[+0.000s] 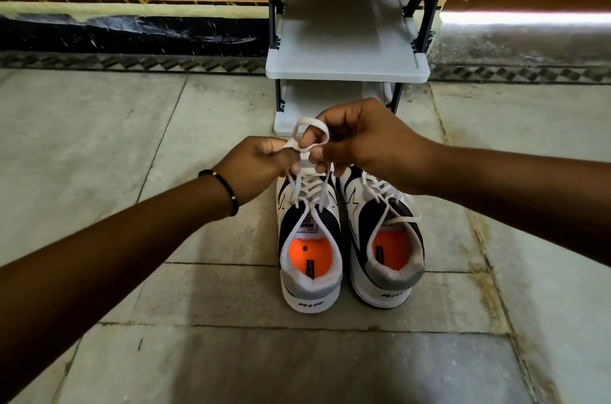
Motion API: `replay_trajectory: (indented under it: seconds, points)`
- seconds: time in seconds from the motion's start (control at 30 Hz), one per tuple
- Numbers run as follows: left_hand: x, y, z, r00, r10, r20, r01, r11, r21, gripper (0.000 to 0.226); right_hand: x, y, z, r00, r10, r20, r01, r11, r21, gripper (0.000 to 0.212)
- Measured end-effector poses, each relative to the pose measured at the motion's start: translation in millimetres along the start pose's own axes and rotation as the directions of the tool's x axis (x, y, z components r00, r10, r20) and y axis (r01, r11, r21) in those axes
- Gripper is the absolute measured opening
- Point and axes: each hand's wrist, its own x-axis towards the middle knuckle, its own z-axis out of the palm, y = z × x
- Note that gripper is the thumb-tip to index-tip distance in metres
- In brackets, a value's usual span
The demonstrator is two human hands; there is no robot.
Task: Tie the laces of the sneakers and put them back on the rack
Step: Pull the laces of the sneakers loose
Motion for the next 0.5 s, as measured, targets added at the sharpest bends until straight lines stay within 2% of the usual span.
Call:
replay_trajectory:
  seconds: [0.03,0.1,0.13,0.2,0.3,0.4,0.47,0.5]
  points:
    - [-1.3,3.0,-0.3,0.996,-0.071,0.046,0.077,0.988,-0.131,0.027,0.4,0.0,0.5,1.0,-0.002,-0.006,0.002,1.0,-0.001,0.014]
    - [-3.7,7.5,-4.8,0.968,-0.164,0.189,0.229,0.886,-0.403,0.022,1.0,-0.2,0.3,0.999,0.0,-0.034,-0.001,1.0,-0.002,0.012]
    - [-4.4,9.4,-7.8,0.956,-0.169,0.24,0.27,0.827,-0.492,0.02,1.1,-0.8,-0.3,0.999,0.005,-0.05,-0.005,1.0,0.003,0.011]
    - [-4.6,13.5,-13.0,0.952,-0.166,0.256,0.291,0.746,-0.599,0.017,1.8,-2.2,-3.3,0.996,0.011,-0.084,-0.012,1.0,-0.008,0.011]
    - [-0.3,13.5,-14.4,0.977,-0.179,0.114,0.206,0.674,-0.709,0.016,4.7,-4.9,-9.6,0.983,-0.002,-0.181,-0.032,0.982,-0.184,0.01]
    - [0.8,7.9,-18.4,0.978,-0.207,-0.002,0.125,0.599,-0.791,0.017,5.1,-3.9,-20.7,0.971,0.055,-0.233,-0.13,0.94,-0.317,0.01]
    - [-0.2,-1.5,-23.9,0.968,-0.243,-0.065,0.101,0.609,-0.787,0.018,1.5,-0.1,-29.0,0.97,0.109,-0.217,-0.197,0.876,-0.439,0.012]
    - [-1.1,-7.5,-26.7,0.954,-0.282,-0.101,0.111,0.647,-0.755,0.018,-1.4,2.5,-33.3,0.97,0.123,-0.211,-0.217,0.828,-0.518,0.013]
